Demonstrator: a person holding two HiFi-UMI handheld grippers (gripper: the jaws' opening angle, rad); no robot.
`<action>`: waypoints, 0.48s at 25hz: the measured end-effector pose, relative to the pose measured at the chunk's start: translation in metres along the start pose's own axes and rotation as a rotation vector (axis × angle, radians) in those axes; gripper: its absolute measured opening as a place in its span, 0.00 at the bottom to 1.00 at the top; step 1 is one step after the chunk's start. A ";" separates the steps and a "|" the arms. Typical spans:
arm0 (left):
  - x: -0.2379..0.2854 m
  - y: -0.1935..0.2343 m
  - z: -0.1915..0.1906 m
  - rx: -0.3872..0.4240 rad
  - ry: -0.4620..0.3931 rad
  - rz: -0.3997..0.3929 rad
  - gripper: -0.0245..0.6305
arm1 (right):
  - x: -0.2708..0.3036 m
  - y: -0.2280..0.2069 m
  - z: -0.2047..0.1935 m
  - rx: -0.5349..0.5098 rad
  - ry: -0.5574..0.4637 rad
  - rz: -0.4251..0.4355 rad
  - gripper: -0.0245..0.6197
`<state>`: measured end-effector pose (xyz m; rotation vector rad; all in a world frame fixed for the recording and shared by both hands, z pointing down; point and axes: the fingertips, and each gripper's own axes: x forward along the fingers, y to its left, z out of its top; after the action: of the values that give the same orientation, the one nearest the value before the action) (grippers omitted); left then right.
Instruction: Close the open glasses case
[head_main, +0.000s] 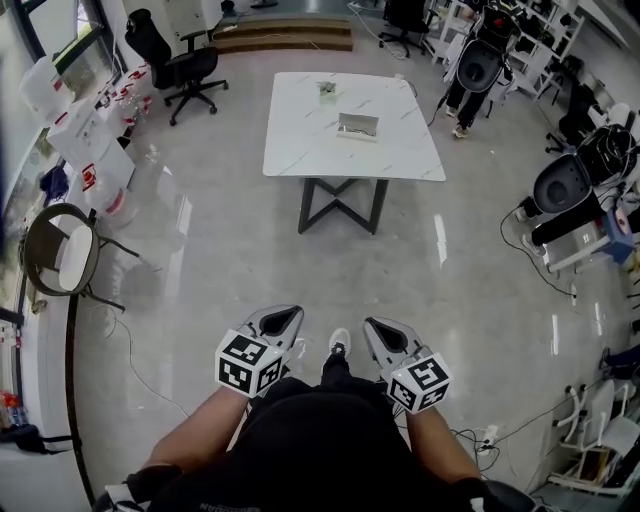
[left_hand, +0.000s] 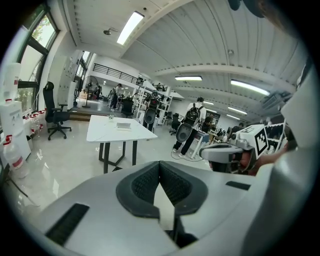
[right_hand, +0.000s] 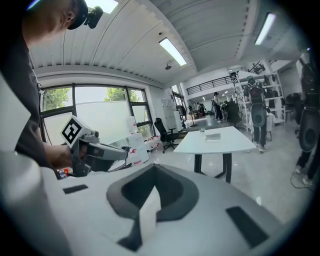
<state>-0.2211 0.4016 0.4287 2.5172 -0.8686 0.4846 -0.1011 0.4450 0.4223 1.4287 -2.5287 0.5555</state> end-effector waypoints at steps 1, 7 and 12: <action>0.009 0.003 0.009 0.003 -0.005 0.002 0.04 | 0.006 -0.009 0.008 -0.006 -0.006 0.006 0.04; 0.058 0.013 0.065 0.020 -0.035 0.001 0.04 | 0.033 -0.063 0.050 -0.055 -0.037 0.006 0.04; 0.097 0.016 0.091 0.031 -0.021 0.010 0.04 | 0.042 -0.102 0.067 -0.060 -0.044 0.016 0.04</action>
<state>-0.1432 0.2966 0.4005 2.5515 -0.8881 0.4782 -0.0348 0.3370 0.3985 1.4165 -2.5698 0.4511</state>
